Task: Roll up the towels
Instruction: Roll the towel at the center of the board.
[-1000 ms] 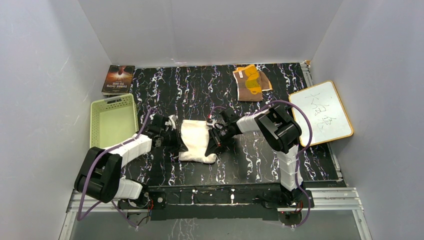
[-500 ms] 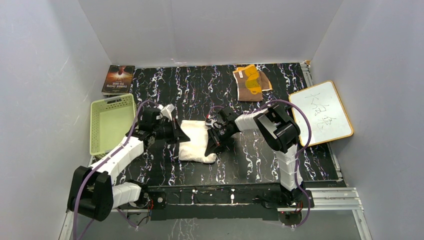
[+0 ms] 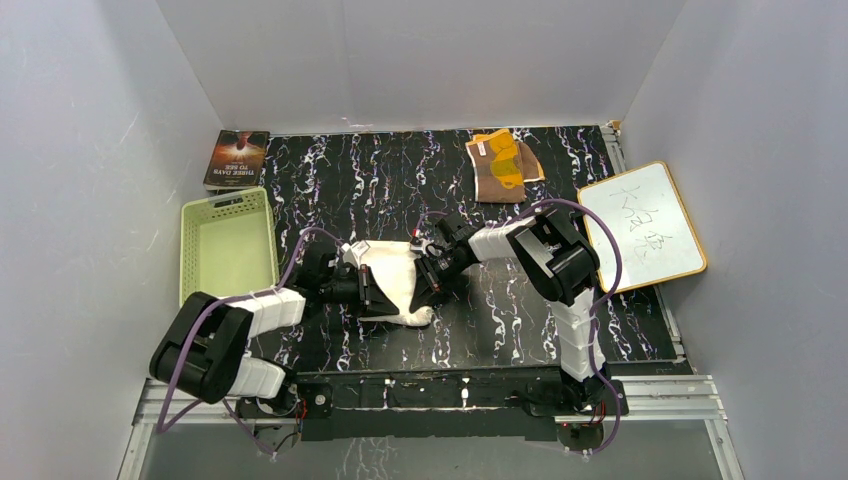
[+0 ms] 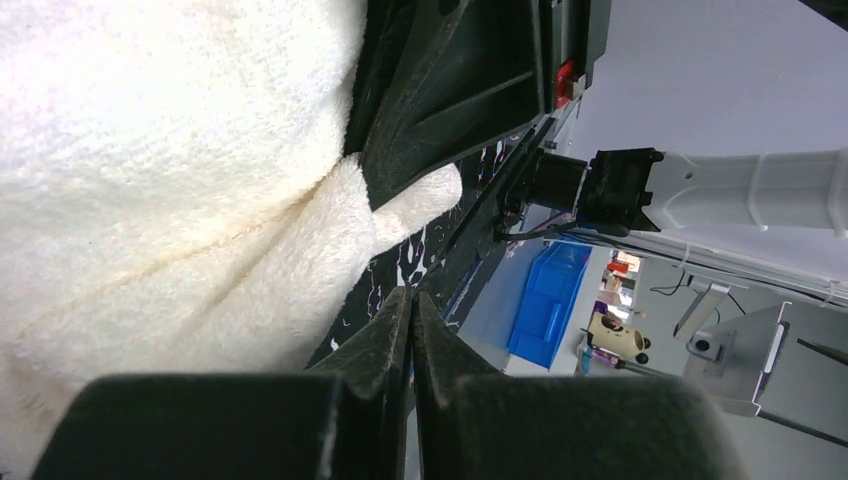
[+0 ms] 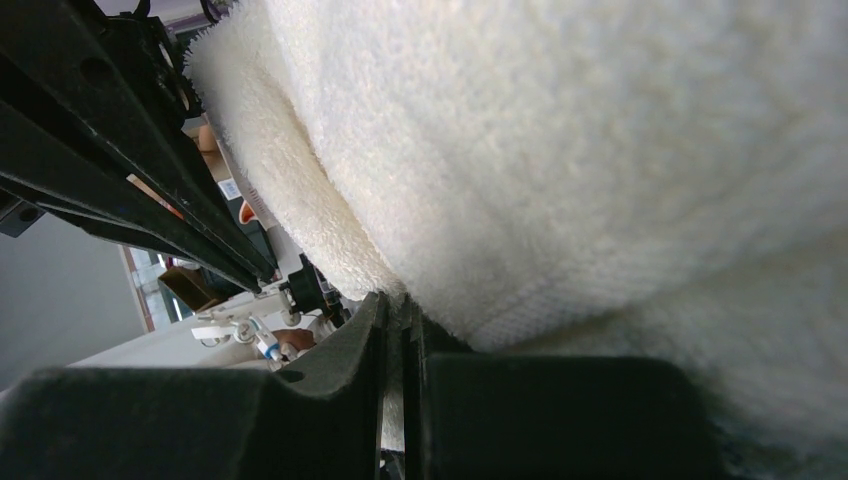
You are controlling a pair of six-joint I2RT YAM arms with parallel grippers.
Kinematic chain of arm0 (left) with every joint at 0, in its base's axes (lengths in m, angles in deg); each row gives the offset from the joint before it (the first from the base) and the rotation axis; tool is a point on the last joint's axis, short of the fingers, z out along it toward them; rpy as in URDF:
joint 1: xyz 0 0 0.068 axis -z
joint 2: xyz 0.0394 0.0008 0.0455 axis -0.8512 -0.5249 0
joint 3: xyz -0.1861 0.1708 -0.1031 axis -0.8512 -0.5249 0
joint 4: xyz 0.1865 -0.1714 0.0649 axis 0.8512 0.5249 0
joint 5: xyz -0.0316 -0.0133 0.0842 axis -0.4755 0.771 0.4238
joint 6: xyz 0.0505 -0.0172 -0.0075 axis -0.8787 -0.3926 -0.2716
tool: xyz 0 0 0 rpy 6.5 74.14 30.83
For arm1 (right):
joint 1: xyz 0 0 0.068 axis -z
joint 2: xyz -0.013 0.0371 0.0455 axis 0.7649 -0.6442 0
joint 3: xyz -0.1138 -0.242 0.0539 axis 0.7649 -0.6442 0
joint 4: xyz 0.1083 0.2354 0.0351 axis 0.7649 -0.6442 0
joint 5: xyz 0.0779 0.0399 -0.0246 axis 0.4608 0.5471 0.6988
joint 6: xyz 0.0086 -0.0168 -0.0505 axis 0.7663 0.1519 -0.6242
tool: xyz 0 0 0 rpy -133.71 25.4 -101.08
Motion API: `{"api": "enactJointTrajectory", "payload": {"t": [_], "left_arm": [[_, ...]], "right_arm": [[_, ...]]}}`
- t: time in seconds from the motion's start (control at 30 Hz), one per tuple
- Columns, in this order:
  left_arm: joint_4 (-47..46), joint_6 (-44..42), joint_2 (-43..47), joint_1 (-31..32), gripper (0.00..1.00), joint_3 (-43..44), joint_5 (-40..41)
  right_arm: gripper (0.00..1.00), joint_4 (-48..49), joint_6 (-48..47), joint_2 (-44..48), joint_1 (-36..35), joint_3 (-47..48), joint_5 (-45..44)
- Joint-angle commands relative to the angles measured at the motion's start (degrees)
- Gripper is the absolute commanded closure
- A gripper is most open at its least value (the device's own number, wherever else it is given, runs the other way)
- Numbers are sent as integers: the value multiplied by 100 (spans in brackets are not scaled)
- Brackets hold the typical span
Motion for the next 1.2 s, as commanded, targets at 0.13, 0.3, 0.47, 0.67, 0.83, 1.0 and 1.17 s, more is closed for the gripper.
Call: {"api": "enactJointTrajectory", "payload": {"t": [0.13,0.3,0.47,0.67,0.83,1.0,1.17], "left_arm": [[-684,163,-288,-61,100,-206,330],[-930,287,-585,-213,100,-540,547],[-987,340,-700,-318,100,-849,721],[-401,264,-384,-723,100,-1035,1152],[-362,371,-188,-1090,100,-1359,1213],[-451,379,-424,-1149,100,-1372,1191],[-571,347,-785,-1148,100,-1307,1097]], "right_arm": [[100,-211,-255,-503,-103,-125,-1656],[100,-272,-311,-502,-110,-126,-1681],[100,-300,-307,-520,-106,-107,-1683],[100,-369,-394,-498,-145,-83,-1674],[79,-497,-576,-428,-215,16,-1683],[57,-716,-917,19,-361,396,-1807],[44,-926,-1202,707,-381,898,-2409]]}}
